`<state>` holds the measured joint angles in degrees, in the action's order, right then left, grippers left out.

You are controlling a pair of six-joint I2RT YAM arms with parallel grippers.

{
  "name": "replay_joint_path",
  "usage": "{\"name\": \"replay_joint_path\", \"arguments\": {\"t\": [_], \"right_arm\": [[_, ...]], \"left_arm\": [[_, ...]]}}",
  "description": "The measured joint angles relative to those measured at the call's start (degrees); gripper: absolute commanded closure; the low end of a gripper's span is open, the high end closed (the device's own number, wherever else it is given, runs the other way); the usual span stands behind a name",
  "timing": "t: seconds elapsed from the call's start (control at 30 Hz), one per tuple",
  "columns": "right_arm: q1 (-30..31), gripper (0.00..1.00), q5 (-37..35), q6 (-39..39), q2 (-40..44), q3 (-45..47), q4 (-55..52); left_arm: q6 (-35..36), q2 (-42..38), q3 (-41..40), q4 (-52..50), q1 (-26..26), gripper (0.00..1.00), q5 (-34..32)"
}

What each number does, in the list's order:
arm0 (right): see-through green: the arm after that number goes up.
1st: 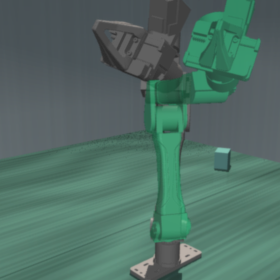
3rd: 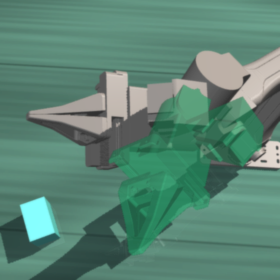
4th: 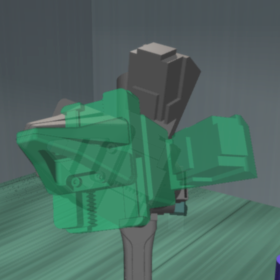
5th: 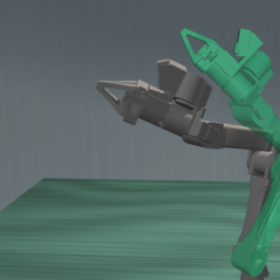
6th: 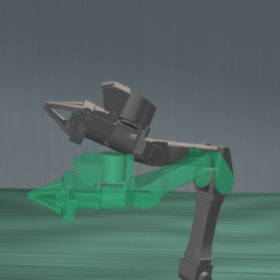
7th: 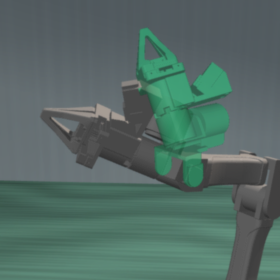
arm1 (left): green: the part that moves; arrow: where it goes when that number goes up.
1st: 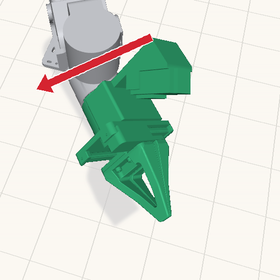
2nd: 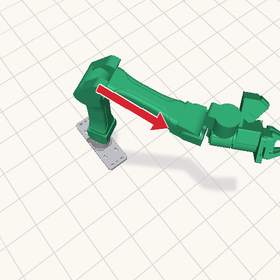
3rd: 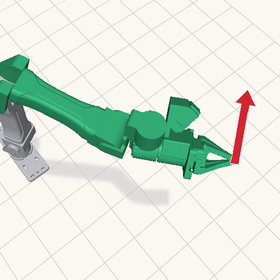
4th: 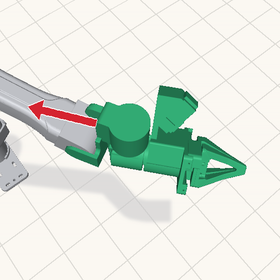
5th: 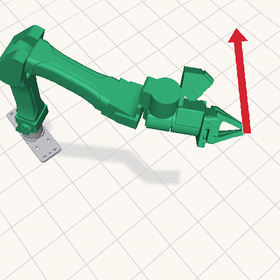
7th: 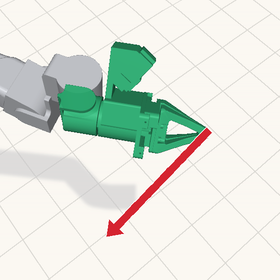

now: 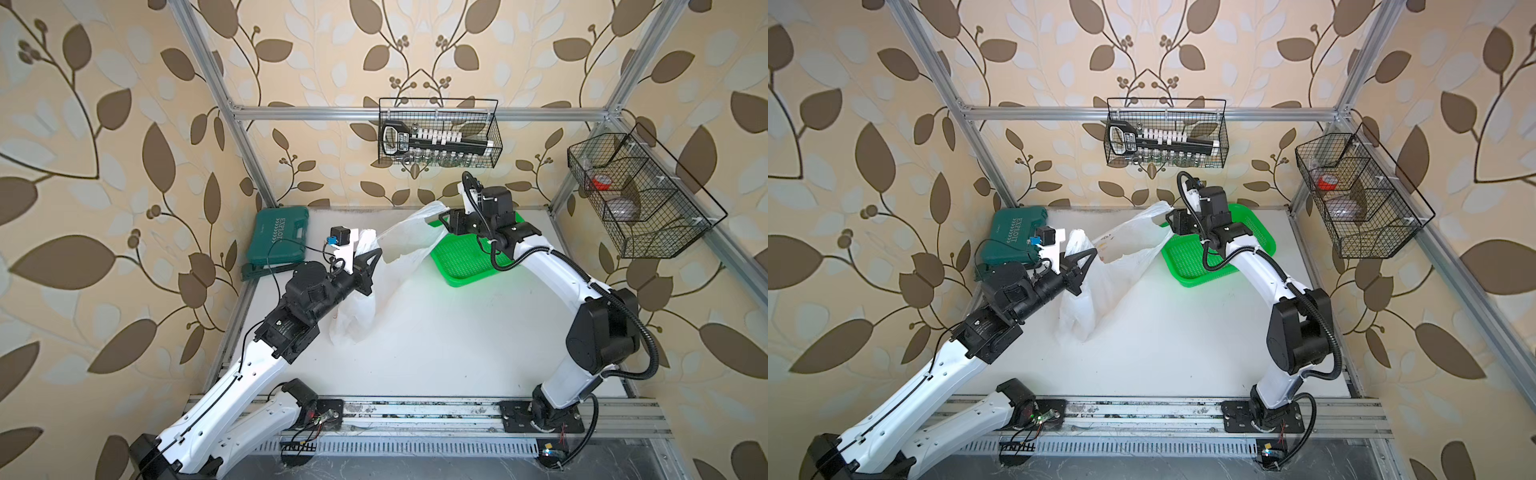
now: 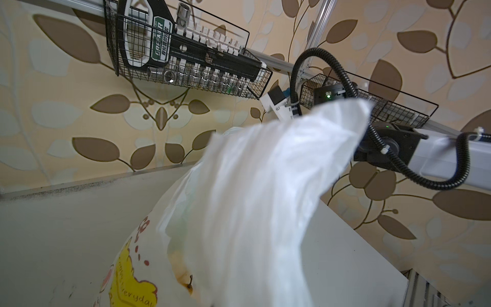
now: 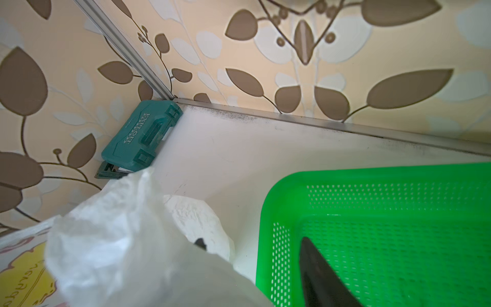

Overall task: Place the pears into plastic bags & tie knots
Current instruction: Adjust the plastic bag at the center of the board.

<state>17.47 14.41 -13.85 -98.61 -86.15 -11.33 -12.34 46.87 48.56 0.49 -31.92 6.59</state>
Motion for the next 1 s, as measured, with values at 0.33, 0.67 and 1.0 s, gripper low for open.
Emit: {"name": "replay_joint_path", "arguments": {"t": [0.33,0.67,1.0], "right_arm": [[-3.96,1.0,-2.47,-3.5,15.96,5.84,-3.54],[-11.58,1.0,-13.03,-6.12,27.89,6.84,-12.39],[-5.46,1.0,-5.92,-7.82,30.16,5.68,-19.02]], "left_arm": [[-0.5,3.65,0.0,2.82,1.84,1.0,-1.33],[-3.04,22.82,5.7,10.34,6.54,1.0,2.93],[-1.46,16.55,7.98,11.23,6.91,1.0,8.15]]}}
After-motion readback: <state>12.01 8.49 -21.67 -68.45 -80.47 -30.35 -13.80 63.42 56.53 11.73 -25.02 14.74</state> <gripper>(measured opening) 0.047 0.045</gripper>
